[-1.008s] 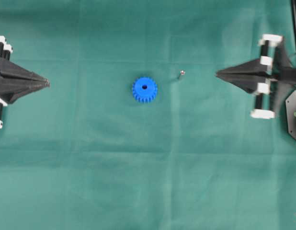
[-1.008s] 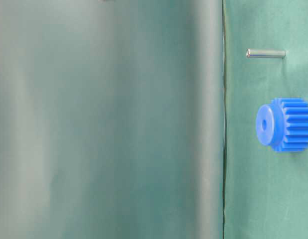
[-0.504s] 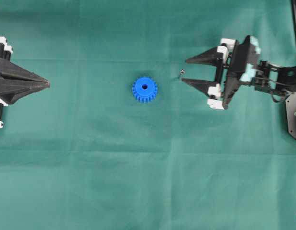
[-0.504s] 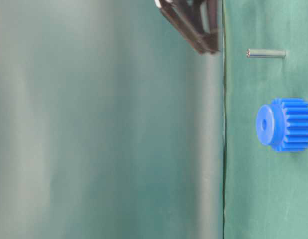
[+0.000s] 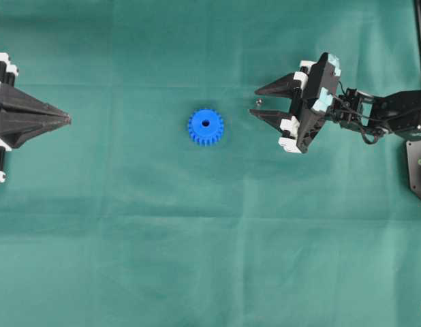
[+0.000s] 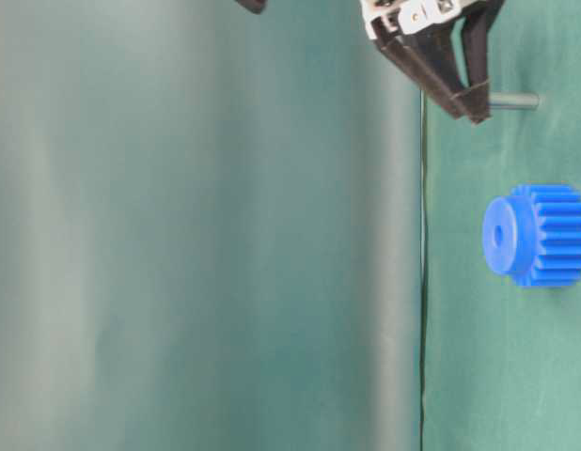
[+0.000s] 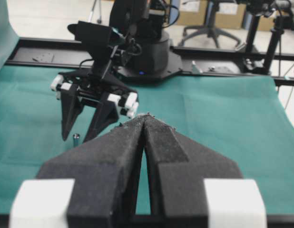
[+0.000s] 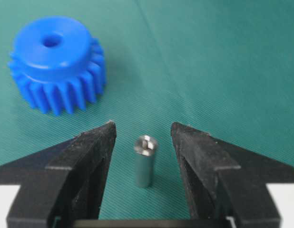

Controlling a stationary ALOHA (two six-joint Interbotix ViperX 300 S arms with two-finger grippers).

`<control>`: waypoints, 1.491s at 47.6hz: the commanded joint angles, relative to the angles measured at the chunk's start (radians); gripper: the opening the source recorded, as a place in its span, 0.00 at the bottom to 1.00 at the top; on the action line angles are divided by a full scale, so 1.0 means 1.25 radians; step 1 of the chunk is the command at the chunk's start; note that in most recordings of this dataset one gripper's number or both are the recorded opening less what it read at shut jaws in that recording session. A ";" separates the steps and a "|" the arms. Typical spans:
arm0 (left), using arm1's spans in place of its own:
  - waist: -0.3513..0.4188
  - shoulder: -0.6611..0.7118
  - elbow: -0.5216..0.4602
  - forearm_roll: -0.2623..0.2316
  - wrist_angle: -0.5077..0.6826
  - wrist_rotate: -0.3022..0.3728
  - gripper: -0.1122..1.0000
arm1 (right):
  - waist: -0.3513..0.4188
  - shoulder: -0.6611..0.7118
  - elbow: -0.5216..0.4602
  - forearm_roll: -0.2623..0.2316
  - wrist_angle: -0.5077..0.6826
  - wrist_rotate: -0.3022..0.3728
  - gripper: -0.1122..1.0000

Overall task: Insert the shaft placed at a random location into the center hole of the small gear at another random location.
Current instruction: 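Close the right gripper on the silver shaft and lift it, then carry the shaft left and position it above the blue gear's center hole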

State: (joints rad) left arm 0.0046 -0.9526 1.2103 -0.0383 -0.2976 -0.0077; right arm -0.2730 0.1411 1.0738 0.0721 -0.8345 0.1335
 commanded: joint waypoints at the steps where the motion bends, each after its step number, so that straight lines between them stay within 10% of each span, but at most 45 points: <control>1: 0.002 0.002 -0.007 -0.002 -0.009 -0.001 0.10 | -0.004 -0.005 -0.010 0.006 -0.011 0.001 0.69; 10: 0.002 0.002 -0.007 -0.004 -0.009 -0.001 0.10 | -0.002 -0.005 -0.006 0.002 -0.016 0.001 0.65; 20: 0.002 0.002 -0.007 -0.004 -0.009 -0.001 0.10 | -0.002 -0.005 -0.009 -0.004 -0.017 0.002 0.33; 71: 0.002 0.006 -0.005 -0.005 -0.009 -0.002 0.10 | 0.025 -0.216 -0.069 -0.004 0.239 -0.007 0.34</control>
State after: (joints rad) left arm 0.0061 -0.9511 1.2134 -0.0414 -0.2976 -0.0123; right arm -0.2546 -0.1212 1.0201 0.0690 -0.5308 0.1258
